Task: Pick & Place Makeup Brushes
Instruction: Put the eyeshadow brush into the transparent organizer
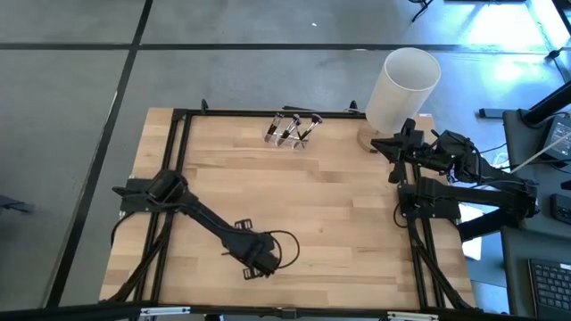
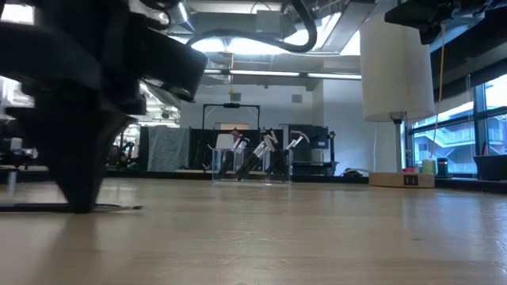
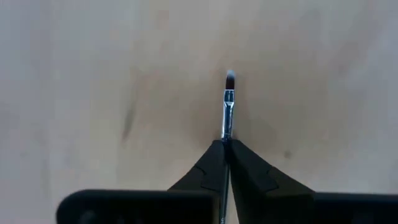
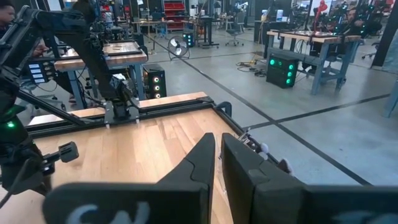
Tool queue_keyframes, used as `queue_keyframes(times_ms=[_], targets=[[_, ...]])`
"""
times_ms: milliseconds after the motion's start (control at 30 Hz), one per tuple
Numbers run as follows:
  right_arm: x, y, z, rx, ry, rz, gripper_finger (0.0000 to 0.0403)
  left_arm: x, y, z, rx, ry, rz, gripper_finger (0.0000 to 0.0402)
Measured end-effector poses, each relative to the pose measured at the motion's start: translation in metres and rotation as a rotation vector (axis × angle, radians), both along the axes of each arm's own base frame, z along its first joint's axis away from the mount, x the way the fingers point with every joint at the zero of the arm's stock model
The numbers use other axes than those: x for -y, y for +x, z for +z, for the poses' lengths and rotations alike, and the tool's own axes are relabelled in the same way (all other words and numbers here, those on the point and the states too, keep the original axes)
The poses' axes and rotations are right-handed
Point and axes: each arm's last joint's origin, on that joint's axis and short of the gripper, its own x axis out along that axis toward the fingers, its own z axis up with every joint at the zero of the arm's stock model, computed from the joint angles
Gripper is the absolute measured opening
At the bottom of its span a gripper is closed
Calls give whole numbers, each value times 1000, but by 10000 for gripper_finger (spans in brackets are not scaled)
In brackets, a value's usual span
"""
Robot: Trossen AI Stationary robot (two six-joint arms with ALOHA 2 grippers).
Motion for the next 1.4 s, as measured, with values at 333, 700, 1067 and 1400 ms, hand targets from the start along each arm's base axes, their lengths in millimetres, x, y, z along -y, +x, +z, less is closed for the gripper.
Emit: queue_keyframes(times_ms=[333, 700, 1067, 1400], targets=[[0, 0, 2, 19, -8, 0, 30, -46, 26, 15, 168, 162, 52, 24], [0, 0, 3, 26, -22, 0, 30, -152, 66, 89, 608, 375, 164, 23], [0, 0, 1, -10, -53, -7, 30, -268, 94, 147, 1097, 626, 238, 20], [2, -1, -2, -42, -58, -85, 30, -337, 101, 89, 1019, 625, 320, 26]])
